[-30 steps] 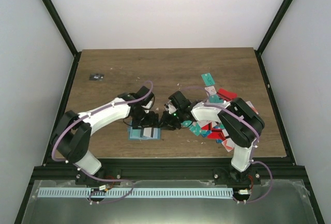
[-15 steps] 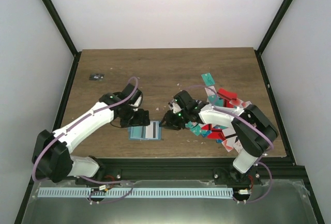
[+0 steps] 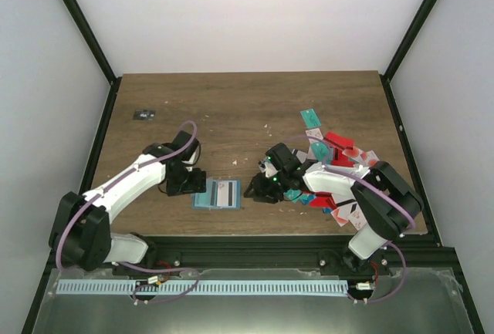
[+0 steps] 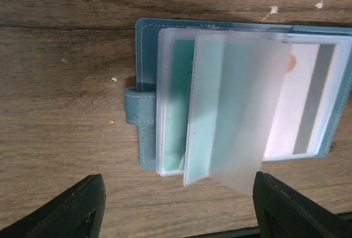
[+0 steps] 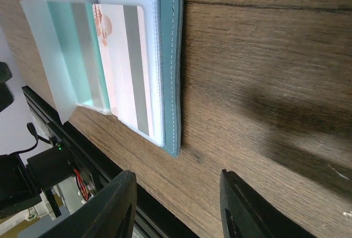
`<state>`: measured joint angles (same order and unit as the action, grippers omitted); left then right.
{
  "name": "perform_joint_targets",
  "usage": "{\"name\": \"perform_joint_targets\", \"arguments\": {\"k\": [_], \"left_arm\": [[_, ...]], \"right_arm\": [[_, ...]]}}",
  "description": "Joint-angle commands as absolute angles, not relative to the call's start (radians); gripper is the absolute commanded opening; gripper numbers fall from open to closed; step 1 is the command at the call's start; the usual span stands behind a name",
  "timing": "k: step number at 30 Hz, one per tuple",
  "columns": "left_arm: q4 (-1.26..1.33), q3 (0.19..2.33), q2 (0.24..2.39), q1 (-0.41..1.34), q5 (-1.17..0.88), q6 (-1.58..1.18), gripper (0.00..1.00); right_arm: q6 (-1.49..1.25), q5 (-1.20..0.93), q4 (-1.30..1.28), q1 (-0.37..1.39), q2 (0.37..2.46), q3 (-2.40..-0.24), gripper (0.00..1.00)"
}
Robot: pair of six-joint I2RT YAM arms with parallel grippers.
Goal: Put the credit cards into the card holder
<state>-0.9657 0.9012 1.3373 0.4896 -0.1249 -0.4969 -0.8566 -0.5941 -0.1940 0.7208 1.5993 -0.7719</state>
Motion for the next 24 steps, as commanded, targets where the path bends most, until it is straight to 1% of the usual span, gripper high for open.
{"name": "perform_joint_targets", "arguments": {"k": [1, 6, 12, 17, 20, 24], "left_arm": [[-0.905, 0.880, 1.393, 0.479, -0.129, -0.459, 0.74], [-0.828, 0.872, 1.435, 0.477, -0.191, -0.416, 0.73], [-0.793, 0.873, 1.515, 0.478, -0.194, -0.385, 0.61], [-0.742, 0.856, 1.535, 0.479, -0.263, -0.388, 0.53], [-0.715, 0.847, 1.539, 0.484, -0.302, -0.402, 0.49], [-0.672, 0.832, 1.541, 0.509, -0.357, -0.435, 0.48]], "right_arm": [[-0.858, -0.601, -0.177, 0.714, 1.583, -0.773, 0.44], [-0.857, -0.614, -0.160, 0.714, 1.612, -0.783, 0.45], [-0.849, -0.631, -0.152, 0.712, 1.668, -0.831, 0.46], [-0.832, -0.625, -0.179, 0.701, 1.698, -0.866, 0.48], [-0.831, -0.619, -0.189, 0.685, 1.698, -0.862, 0.49], [-0.828, -0.621, -0.188, 0.665, 1.700, -0.851, 0.49]]}}
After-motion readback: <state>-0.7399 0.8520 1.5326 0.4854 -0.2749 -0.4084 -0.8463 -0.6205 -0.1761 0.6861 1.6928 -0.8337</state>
